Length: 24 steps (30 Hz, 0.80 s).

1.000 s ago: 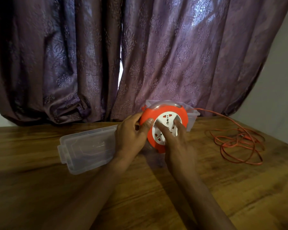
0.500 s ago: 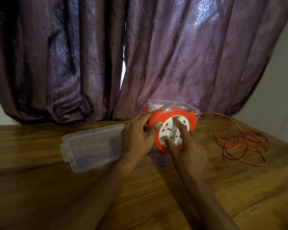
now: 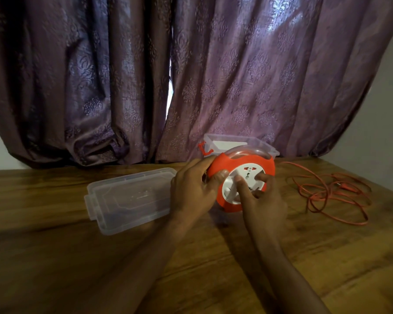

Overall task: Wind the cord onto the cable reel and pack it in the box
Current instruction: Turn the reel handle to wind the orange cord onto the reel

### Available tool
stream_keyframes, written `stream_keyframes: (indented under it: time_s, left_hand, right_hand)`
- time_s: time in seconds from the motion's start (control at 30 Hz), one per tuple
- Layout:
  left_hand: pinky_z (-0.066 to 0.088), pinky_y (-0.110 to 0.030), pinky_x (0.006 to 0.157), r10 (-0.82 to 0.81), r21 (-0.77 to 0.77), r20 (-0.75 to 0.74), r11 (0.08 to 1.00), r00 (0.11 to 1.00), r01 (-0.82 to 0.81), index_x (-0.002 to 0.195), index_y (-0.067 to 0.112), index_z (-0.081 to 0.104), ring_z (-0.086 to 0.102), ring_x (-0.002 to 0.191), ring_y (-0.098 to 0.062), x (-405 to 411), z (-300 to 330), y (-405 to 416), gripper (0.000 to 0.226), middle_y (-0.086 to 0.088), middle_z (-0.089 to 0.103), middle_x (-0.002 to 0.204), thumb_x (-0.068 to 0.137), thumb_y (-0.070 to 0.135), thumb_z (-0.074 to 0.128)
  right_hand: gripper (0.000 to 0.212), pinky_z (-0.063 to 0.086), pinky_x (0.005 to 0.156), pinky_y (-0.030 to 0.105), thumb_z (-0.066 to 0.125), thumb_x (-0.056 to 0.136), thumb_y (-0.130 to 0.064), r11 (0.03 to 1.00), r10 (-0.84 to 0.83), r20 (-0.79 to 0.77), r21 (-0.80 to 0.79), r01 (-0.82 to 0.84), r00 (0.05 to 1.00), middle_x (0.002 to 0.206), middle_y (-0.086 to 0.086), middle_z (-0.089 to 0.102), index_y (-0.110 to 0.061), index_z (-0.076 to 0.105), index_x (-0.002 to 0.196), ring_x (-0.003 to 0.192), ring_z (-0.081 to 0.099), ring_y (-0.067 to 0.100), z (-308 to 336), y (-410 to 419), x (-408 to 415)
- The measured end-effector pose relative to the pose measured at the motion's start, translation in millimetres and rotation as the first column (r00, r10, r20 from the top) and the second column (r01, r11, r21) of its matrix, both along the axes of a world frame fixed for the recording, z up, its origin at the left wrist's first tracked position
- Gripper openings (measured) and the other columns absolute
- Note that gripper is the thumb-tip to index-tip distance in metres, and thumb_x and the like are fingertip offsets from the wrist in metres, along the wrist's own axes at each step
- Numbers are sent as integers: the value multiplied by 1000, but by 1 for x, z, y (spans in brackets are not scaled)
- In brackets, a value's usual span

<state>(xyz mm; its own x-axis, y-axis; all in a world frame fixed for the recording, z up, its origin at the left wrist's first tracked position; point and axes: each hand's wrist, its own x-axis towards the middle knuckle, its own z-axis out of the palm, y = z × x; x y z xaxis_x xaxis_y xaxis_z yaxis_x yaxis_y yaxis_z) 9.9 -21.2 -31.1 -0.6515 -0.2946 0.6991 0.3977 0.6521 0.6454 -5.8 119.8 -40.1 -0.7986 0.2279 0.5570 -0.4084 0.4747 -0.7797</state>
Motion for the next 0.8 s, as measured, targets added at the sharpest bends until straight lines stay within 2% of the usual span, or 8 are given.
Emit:
stream_keyframes:
  time_s: [0.07, 0.13, 0.27, 0.37, 0.47, 0.57, 0.7, 0.8]
  left_hand:
    - [55, -42, 85, 7, 13, -1, 1000, 1000, -7, 127, 33, 63, 65, 99, -12, -1, 1, -3, 57, 10, 69, 110, 84, 67, 46]
    - [55, -40, 82, 15, 50, 3, 999, 1000, -15, 123, 31, 65, 65, 94, -10, -3, 2, -7, 57, 11, 69, 104, 84, 68, 46]
    - [54, -41, 76, 63, 120, 12, 991, 998, -64, 109, 29, 69, 66, 85, -14, -6, 3, -17, 48, 9, 71, 93, 83, 65, 51]
    - [54, -41, 76, 79, 140, 21, 987, 997, -81, 108, 30, 70, 66, 83, -16, -7, 3, -20, 42, 9, 72, 91, 84, 61, 54]
    - [54, -41, 77, 69, 138, 26, 988, 997, -72, 107, 30, 70, 66, 84, -15, -6, 5, -19, 41, 9, 72, 91, 84, 60, 54]
    - [55, -41, 79, 56, 135, 25, 989, 998, -59, 110, 30, 70, 66, 86, -14, -4, 6, -17, 41, 9, 72, 95, 84, 59, 55]
    - [56, -41, 79, 38, 114, 8, 993, 999, -38, 111, 31, 69, 66, 87, -11, -2, 7, -16, 49, 10, 72, 97, 82, 66, 49]
    - [56, -42, 80, 19, 103, 7, 995, 1000, -20, 114, 31, 68, 66, 89, -10, -2, 7, -14, 54, 10, 72, 101, 82, 69, 46]
  right_hand:
    - [38, 39, 67, 28, 63, 84, -51, 1000, 25, -30, -5, -26, 999, 69, -18, 55, -28, 54, 113, 73, 60, 11, 0, -2, 1]
    - [34, 42, 65, 29, 65, 86, -42, 999, 26, -130, 48, -20, 991, 76, -14, 63, -32, 51, 116, 72, 62, 13, 1, -1, 3]
    - [46, 49, 63, 34, 65, 85, -27, 946, 59, -271, 321, 32, 961, 112, -2, 56, -31, 47, 128, 85, 60, 22, 6, 2, 5]
    - [55, 51, 60, 37, 61, 87, -27, 854, 67, -190, 518, 42, 979, 134, -2, 45, -44, 36, 133, 83, 63, 28, 7, -3, 5]
    - [70, 53, 61, 36, 56, 89, -19, 789, 105, -130, 614, -4, 986, 153, -2, 27, -54, 21, 138, 88, 66, 29, 1, -9, 4]
    - [86, 56, 63, 41, 58, 87, -12, 753, 123, -120, 658, -14, 985, 157, 2, 19, -62, 12, 139, 94, 66, 32, -2, -8, 1]
    - [80, 55, 58, 40, 60, 88, -17, 746, 50, -147, 663, 61, 988, 152, 0, 26, -63, 16, 136, 88, 66, 31, -2, -6, 0]
    - [69, 55, 59, 41, 58, 91, -25, 770, 53, -152, 635, 57, 987, 143, 0, 35, -60, 19, 137, 88, 64, 31, -1, -4, 2]
